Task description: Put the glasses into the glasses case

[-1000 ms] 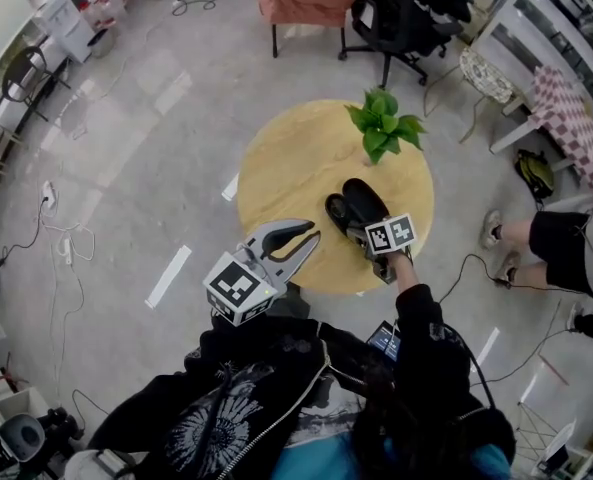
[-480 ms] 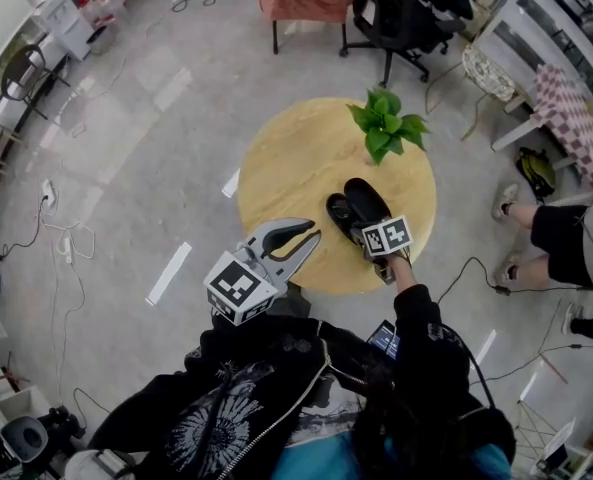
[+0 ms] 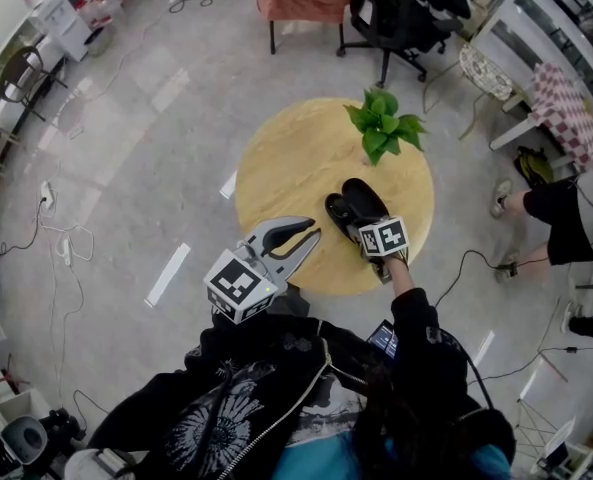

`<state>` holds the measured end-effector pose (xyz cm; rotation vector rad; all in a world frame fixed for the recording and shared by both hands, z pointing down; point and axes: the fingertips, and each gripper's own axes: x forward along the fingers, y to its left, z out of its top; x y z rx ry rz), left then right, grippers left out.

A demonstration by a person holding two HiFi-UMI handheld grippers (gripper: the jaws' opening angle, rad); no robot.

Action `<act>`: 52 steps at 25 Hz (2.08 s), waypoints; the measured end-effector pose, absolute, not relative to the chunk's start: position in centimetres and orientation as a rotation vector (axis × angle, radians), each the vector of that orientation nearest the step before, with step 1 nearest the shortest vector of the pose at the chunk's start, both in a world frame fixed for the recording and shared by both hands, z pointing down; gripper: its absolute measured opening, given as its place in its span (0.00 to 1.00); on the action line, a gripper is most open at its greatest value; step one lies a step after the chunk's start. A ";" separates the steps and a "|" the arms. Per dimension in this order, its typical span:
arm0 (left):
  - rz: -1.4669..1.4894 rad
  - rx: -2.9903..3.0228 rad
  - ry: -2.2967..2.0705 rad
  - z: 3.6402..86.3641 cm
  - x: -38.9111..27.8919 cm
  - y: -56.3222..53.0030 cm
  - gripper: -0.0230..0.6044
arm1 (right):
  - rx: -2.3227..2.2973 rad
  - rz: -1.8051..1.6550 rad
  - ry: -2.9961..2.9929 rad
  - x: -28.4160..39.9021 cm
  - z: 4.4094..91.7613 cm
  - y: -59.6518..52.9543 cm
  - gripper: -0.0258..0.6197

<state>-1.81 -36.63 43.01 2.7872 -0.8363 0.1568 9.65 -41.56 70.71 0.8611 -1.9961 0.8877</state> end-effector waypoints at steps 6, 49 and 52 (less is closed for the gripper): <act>0.156 2.795 -0.821 43.0 -1.1 -36.7 0.12 | 0.914 0.892 -2.007 10.1 69.9 -41.9 0.36; 0.182 2.862 -0.776 40.7 9.5 -23.4 0.12 | 1.115 0.596 -2.813 13.7 42.5 -23.9 0.18; 0.163 2.844 -0.797 40.9 10.3 -21.0 0.12 | 1.092 0.570 -2.810 14.3 42.7 -21.2 0.18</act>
